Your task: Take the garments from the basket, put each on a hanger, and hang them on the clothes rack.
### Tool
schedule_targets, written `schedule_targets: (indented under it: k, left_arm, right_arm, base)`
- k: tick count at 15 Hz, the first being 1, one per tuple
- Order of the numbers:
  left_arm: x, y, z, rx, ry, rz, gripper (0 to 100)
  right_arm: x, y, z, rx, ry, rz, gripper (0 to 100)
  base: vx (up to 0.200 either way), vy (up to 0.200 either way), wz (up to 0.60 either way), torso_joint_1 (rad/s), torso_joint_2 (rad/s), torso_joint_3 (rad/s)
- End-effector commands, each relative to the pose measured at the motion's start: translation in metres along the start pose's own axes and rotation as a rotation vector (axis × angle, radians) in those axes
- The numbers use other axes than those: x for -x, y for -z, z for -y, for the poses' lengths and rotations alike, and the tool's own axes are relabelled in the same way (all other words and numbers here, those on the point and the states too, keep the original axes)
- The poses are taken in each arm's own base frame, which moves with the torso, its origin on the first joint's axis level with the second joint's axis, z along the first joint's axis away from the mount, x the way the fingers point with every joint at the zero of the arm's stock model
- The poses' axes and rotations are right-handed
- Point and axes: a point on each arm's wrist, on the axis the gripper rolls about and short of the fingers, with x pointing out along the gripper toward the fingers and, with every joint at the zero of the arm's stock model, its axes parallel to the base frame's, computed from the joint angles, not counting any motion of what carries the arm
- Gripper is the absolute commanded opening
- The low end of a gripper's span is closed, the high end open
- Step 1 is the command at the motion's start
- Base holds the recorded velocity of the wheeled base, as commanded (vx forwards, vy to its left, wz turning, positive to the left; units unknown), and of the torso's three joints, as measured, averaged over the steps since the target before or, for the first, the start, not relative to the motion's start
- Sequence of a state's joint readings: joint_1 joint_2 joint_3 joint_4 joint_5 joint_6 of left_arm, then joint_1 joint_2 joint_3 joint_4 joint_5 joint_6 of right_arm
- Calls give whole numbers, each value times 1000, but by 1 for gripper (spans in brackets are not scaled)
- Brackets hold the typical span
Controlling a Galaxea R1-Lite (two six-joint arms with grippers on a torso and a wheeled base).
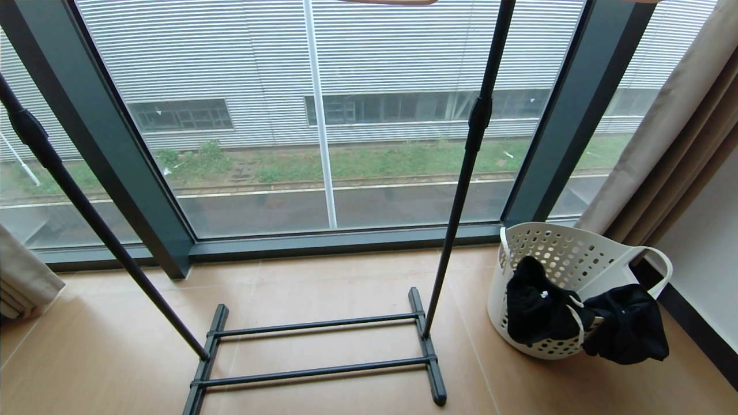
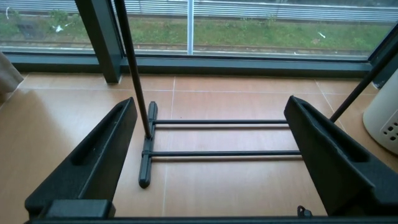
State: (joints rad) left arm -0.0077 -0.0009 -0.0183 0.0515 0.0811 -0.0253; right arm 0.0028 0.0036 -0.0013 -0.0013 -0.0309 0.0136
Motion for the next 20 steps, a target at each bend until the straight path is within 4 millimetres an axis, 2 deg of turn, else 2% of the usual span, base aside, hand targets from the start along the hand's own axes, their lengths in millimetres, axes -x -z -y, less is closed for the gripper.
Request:
schedule_targets:
  k: [1,4,8,11,17,20]
  left_arm:
    - [0,0,0,1,0,-1,100]
    - [0,0,0,1,0,0,100]
    - [0,0,0,1,0,-1,100]
    - [0,0,0,-1,0,-1,100]
    - [0,0,0,-1,0,-1,100]
    - [0,0,0,-1,0,-1,100]
  right_arm:
    - [0,0,0,-2,0,0,100]
    - [0,0,0,-2,0,0,100]
    - [0,0,0,-2,0,0,100]
    - [0,0,0,-2,0,1,100]
    - [0,0,0,-2,0,0,100]
    - [0,0,0,-2,0,0,100]
  base:
    - [0,0,0,0,0,0]
    - [0,0,0,0,0,0]
    - [0,0,-600,-2,2,6]
    - [0,0,0,0,0,0]
    - [200,0,0,3,2,3]
    - [0,-200,0,1,4,-1]
